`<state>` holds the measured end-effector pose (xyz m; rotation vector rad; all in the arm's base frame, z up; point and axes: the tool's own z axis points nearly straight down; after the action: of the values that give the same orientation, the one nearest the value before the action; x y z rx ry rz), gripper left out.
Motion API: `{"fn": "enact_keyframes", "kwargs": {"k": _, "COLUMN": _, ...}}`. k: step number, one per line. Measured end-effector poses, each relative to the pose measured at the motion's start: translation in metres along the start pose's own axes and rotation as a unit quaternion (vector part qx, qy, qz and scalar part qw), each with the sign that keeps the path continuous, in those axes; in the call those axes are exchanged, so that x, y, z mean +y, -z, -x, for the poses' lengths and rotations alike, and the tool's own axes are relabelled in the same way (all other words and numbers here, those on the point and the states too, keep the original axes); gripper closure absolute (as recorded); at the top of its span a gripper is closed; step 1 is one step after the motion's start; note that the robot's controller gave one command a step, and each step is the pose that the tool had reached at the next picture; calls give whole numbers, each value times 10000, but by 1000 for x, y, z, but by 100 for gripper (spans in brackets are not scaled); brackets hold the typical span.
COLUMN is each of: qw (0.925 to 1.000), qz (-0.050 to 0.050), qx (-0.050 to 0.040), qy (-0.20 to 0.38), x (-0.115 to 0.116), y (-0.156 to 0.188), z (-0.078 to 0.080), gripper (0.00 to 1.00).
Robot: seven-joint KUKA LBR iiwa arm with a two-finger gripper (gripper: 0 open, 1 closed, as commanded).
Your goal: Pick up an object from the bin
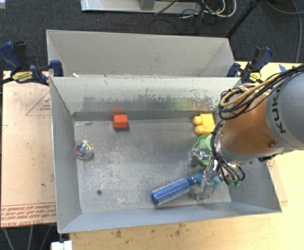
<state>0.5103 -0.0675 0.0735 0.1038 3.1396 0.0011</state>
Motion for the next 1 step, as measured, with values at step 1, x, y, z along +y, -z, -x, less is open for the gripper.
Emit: {"fn": "enact_keyframes", "kwargs": {"k": 1, "qw": 10000, "qz": -1, "qx": 1, "qy": 1, "x": 0, "y": 0, "z": 0, "gripper": 100}}
